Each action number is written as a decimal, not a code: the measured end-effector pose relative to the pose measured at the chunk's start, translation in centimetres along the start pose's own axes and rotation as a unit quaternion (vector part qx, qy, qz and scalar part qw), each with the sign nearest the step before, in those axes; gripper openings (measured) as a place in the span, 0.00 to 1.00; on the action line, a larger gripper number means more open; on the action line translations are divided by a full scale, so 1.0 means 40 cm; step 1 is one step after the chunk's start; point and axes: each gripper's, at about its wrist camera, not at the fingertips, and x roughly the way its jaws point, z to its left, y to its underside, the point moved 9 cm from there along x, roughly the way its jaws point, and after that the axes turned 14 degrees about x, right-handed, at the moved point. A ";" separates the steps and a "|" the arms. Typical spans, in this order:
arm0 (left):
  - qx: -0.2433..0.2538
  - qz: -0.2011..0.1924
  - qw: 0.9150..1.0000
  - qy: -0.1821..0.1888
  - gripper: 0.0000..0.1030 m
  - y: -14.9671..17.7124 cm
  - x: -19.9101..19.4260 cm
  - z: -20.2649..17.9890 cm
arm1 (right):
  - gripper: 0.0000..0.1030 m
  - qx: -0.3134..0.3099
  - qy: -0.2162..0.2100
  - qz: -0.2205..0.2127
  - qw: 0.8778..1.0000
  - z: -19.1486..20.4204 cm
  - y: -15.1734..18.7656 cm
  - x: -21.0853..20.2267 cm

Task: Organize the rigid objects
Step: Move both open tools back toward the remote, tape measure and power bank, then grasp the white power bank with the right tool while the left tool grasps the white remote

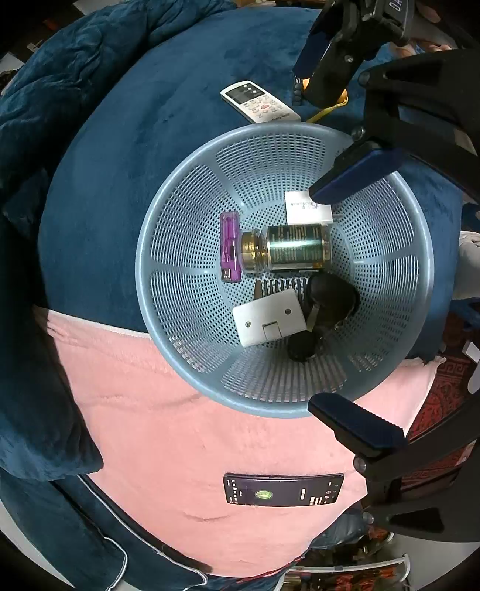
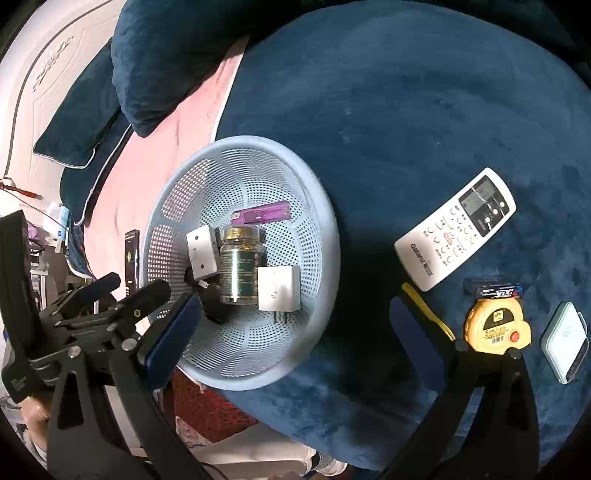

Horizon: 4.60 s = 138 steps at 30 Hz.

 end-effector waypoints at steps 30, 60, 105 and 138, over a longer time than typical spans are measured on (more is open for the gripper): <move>0.035 -0.012 0.999 0.013 0.99 -0.054 -0.011 -0.143 | 1.00 0.015 0.004 -0.018 1.000 -0.125 -0.009 -0.067; 0.152 -0.009 0.988 0.031 0.99 -0.138 0.061 -0.474 | 1.00 0.099 0.030 -0.033 0.994 -0.458 -0.024 -0.157; 0.205 0.036 0.977 0.046 0.99 -0.152 0.196 -0.625 | 1.00 0.099 0.091 0.049 0.990 -0.775 0.026 -0.111; 0.284 0.049 0.958 0.006 0.87 -0.246 0.315 -0.698 | 0.72 0.121 0.167 0.002 0.979 -0.890 -0.073 -0.157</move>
